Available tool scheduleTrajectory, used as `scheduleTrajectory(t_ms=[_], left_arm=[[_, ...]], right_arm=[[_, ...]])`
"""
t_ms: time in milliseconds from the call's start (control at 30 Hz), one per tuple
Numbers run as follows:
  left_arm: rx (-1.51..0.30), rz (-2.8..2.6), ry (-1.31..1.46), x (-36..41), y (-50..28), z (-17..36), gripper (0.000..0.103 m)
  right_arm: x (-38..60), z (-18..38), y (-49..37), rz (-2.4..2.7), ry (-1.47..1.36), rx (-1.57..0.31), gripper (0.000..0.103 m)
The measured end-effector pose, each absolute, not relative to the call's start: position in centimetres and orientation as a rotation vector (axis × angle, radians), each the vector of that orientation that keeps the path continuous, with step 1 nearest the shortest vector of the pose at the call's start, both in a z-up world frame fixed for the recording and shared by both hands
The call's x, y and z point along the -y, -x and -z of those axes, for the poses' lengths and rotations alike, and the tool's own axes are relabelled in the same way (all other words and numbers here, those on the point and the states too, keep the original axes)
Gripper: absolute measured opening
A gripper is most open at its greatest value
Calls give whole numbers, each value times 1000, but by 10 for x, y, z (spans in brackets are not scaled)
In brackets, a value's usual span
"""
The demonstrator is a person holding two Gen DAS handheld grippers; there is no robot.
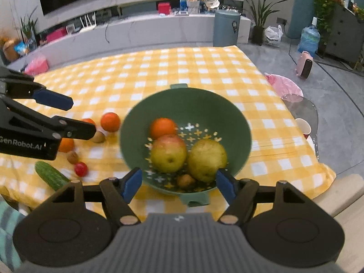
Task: Organize fruits
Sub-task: 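Lift both tools out of the colander and back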
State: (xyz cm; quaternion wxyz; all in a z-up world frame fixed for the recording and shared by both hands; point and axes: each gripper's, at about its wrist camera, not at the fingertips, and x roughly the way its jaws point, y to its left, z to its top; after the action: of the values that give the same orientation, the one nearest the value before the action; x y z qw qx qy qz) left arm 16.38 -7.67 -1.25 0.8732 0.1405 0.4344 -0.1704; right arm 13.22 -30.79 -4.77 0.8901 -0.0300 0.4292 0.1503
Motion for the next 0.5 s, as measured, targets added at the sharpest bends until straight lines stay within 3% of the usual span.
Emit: scheduleTrajectory(t_ms=[500], left_arm=[[-830,334,-114,-10,-128,-4,72]], right_arm=[[251,48,-104,-389,-6,-794,69]])
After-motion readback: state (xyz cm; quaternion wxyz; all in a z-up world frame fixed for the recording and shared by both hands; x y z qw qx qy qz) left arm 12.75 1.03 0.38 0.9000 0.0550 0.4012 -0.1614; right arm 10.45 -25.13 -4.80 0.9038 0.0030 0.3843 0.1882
